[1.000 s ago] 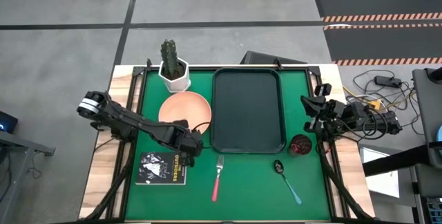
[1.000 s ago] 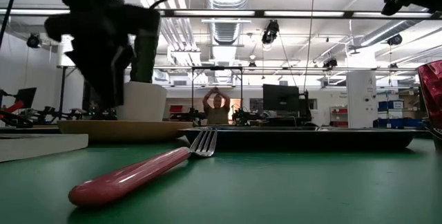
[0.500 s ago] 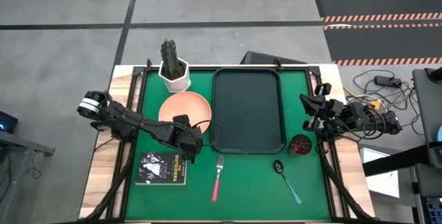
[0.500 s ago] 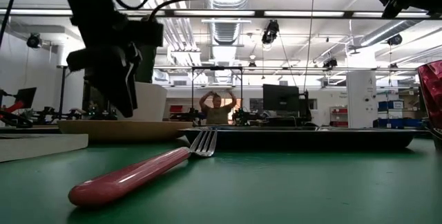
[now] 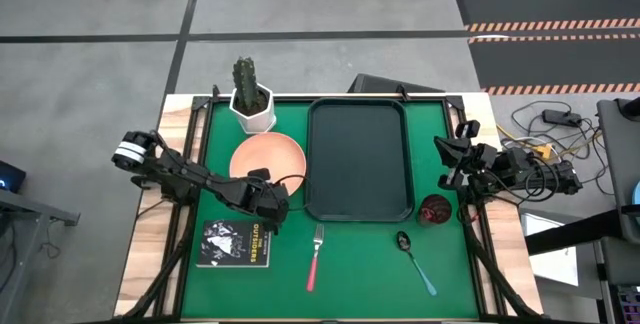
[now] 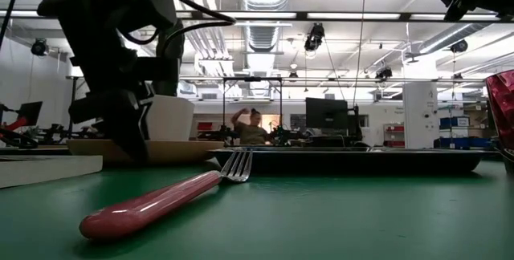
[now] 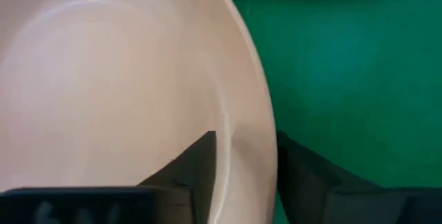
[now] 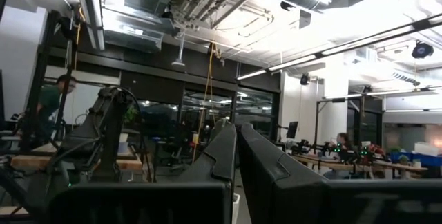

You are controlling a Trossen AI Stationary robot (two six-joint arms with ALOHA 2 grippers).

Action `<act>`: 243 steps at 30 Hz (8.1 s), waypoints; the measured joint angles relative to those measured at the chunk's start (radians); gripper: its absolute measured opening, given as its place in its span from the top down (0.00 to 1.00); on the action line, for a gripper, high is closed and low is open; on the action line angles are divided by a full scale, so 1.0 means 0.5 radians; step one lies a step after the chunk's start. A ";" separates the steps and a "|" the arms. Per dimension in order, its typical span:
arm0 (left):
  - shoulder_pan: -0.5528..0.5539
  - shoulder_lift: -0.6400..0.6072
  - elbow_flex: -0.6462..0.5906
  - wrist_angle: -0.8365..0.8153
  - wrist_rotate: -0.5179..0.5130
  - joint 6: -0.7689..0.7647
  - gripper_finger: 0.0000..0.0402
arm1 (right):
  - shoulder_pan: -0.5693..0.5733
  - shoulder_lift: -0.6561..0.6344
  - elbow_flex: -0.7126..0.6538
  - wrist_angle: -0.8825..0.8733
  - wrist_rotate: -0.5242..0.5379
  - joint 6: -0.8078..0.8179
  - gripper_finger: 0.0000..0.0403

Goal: Pick and place plate/cup/fork/spoon on tray
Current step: Put the light orange plate on the black serving tray, then put the red cup on the black serving tray to the top left of the light orange plate

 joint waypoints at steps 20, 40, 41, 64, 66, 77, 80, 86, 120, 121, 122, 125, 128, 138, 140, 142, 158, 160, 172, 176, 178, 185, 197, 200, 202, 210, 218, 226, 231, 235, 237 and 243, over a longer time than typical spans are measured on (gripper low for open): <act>-0.010 -0.008 0.348 -0.477 0.061 -0.009 1.00 | -0.001 0.000 0.000 0.001 -0.001 0.016 0.98; -0.086 -0.001 1.142 -0.065 -0.023 0.589 1.00 | 0.000 -0.001 0.179 -0.186 -0.097 0.164 0.98; -0.082 -0.001 1.137 0.011 -0.025 0.652 1.00 | 0.000 -0.001 0.203 -0.226 -0.133 0.173 0.98; 0.340 0.627 1.130 0.737 -0.025 0.934 1.00 | 0.000 -0.030 0.623 -0.803 -0.790 0.345 0.98; 0.388 0.685 1.130 0.800 -0.014 0.932 1.00 | 0.000 -0.031 0.623 -0.803 -0.789 0.345 0.98; 0.546 0.856 1.105 0.925 0.007 0.894 1.00 | 0.000 -0.031 0.622 -0.861 -0.788 0.345 0.98; 0.561 0.856 1.103 0.958 0.001 0.901 1.00 | 0.000 -0.031 0.622 -0.870 -0.787 0.345 0.98; 0.595 0.856 1.080 1.079 -0.001 0.933 1.00 | 0.000 -0.031 0.621 -0.891 -0.787 0.355 0.98; 0.631 0.856 1.072 1.103 0.002 0.883 1.00 | 0.000 -0.030 0.638 -0.965 -0.786 0.440 0.98; 0.631 0.856 1.072 1.103 0.002 0.883 1.00 | 0.000 -0.029 0.638 -0.972 -0.786 0.436 0.98; 0.631 0.856 1.072 1.103 0.002 0.883 1.00 | 0.000 -0.029 0.638 -0.973 -0.786 0.431 0.98; 0.631 0.856 1.072 1.103 0.002 0.883 1.00 | 0.000 -0.029 0.638 -0.976 -0.786 0.414 0.98; 0.631 0.856 1.072 1.103 0.002 0.883 1.00 | 0.000 -0.029 0.638 -0.978 -0.786 0.414 0.98; 0.631 0.856 1.072 1.102 0.003 0.881 0.99 | 0.000 -0.029 0.638 -0.979 -0.786 0.414 0.98; 0.631 0.856 1.072 1.102 0.005 0.876 0.96 | -0.001 -0.029 0.638 -0.983 -0.786 0.414 0.98; 0.631 0.856 1.072 1.101 0.008 0.875 0.92 | 0.000 -0.029 0.638 -0.987 -0.786 0.414 0.98; 0.680 0.857 1.046 1.253 -0.174 0.718 0.81 | 0.000 -0.029 0.638 -1.003 -0.786 0.418 0.98; 0.684 0.857 1.047 1.255 -0.180 0.717 0.81 | 0.000 -0.028 0.638 -1.002 -0.786 0.419 0.98; 0.575 0.607 1.047 1.221 -0.172 0.830 0.81 | 0.000 -0.011 0.636 -1.015 -0.783 0.504 0.98; 0.462 0.465 1.047 1.225 -0.167 0.982 0.81 | 0.000 0.041 0.636 -1.000 -0.783 0.616 0.98; 0.401 0.409 1.047 1.221 -0.165 1.049 0.81 | 0.000 0.094 0.636 -0.998 -0.785 0.679 0.98; 0.197 0.201 1.046 0.967 -0.167 1.293 0.81 | 0.010 0.329 0.623 -1.056 -0.955 1.067 0.98; 0.015 -0.242 0.572 0.978 -0.165 1.307 0.81 | 0.105 0.863 0.794 -1.053 -0.997 1.666 0.98; -0.024 -0.380 0.346 1.199 -0.165 1.305 0.81 | 0.105 0.967 0.918 -1.089 -0.975 1.759 0.98; -0.034 -0.477 0.199 1.323 -0.163 1.316 0.81 | 0.105 1.044 1.019 -1.163 -0.943 1.808 0.98; -0.029 -0.783 -0.196 1.691 -0.165 1.301 0.81 | 0.131 1.320 1.384 -1.608 -0.781 2.046 0.98; -0.030 -0.905 -0.345 1.830 -0.163 1.252 0.81 | 0.202 1.616 1.723 -2.267 -0.784 2.376 0.98; -0.030 -0.902 -0.370 1.886 -0.164 1.246 0.81 | 0.424 1.954 2.113 -3.861 -0.898 2.913 0.98; -0.030 -0.901 -0.371 1.921 -0.163 1.244 0.81 | 0.561 1.960 2.093 -3.872 -1.043 3.070 0.98; -0.030 -0.898 -0.373 1.922 -0.163 1.244 0.81 | 0.640 1.956 2.050 -3.693 -1.050 3.090 0.98; -0.030 -0.898 -0.378 1.929 -0.163 1.243 0.81 | 0.679 1.959 2.023 -3.700 -1.004 3.129 0.98; -0.030 -0.898 -0.384 1.927 -0.163 1.242 0.81 | 0.744 1.966 1.965 -3.704 -0.890 3.192 0.98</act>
